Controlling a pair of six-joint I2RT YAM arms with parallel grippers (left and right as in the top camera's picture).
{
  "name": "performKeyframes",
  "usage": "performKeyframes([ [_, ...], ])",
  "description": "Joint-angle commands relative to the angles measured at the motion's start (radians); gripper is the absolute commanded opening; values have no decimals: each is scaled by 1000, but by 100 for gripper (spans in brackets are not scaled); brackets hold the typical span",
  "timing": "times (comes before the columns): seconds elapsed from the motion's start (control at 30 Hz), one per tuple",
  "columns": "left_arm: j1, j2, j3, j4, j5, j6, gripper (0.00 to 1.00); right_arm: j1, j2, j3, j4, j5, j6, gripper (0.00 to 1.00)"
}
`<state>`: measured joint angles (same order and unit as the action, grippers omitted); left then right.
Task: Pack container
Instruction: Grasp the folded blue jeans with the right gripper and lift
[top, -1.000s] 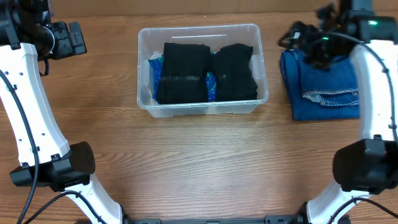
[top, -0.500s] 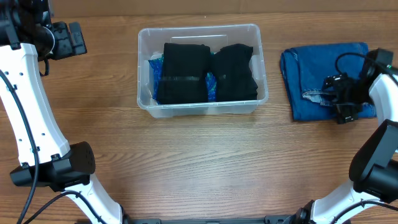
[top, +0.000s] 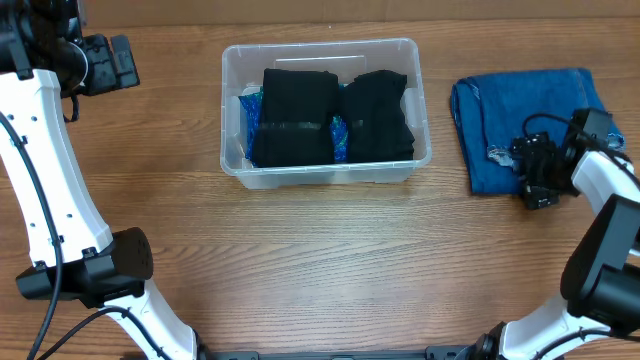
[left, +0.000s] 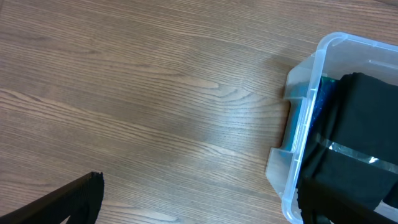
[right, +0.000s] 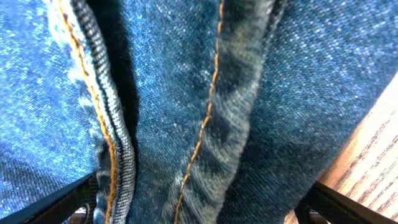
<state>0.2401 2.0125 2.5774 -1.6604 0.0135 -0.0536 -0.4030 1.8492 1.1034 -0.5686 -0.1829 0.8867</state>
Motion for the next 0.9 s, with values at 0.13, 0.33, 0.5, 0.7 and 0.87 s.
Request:
performKeyframes([
  [0.13, 2, 7, -4, 1, -6, -14, 100, 11, 27, -57, 67, 26, -199, 28],
  [0.33, 2, 7, -3, 1, -6, -14, 100, 9, 23, 10, 22, 26, -326, 4],
  [0.5, 2, 7, -3, 1, -6, -14, 100, 9, -51, 225, -195, 26, -399, 4],
  [0.7, 2, 7, -4, 1, -6, -14, 100, 35, -245, 430, -387, 25, -406, 4],
  [0.87, 2, 7, -3, 1, -6, -14, 100, 133, -413, 448, -407, 14, -405, 4],
])
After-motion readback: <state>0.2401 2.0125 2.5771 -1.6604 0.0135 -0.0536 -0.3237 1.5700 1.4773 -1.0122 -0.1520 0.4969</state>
